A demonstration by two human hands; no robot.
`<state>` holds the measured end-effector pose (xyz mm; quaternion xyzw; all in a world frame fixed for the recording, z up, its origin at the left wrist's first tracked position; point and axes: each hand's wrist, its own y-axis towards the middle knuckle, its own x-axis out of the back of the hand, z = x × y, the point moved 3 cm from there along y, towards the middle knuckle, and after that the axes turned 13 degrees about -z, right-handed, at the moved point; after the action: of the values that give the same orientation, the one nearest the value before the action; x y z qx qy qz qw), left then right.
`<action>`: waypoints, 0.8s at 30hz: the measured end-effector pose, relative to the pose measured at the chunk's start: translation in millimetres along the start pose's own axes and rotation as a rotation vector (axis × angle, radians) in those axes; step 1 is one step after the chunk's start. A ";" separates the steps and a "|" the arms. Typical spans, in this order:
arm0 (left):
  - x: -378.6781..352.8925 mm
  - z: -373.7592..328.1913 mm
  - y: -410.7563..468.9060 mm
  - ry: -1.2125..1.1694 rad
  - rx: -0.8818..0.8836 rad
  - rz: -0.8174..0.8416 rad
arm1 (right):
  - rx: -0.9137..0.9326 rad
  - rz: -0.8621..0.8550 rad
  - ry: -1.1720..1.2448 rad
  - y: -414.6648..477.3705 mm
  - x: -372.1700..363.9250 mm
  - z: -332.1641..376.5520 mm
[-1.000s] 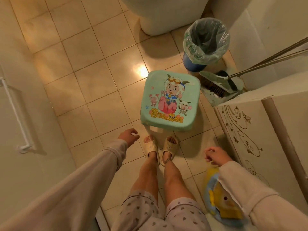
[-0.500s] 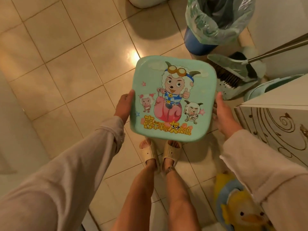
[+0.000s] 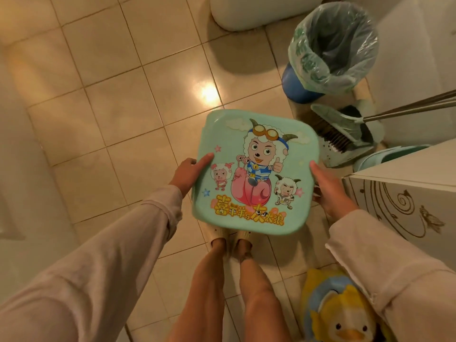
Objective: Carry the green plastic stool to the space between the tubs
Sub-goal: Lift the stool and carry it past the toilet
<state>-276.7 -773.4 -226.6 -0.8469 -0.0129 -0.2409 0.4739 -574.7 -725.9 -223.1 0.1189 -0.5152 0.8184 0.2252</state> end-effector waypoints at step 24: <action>165.3 65.6 -241.6 -0.582 0.148 -0.406 | 0.412 0.448 -0.279 -247.2 -17.0 133.2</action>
<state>-165.1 -621.5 6.8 -0.8235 -0.3327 -0.0772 0.4529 -443.5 -758.7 23.6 0.1566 -0.3781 0.9103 -0.0619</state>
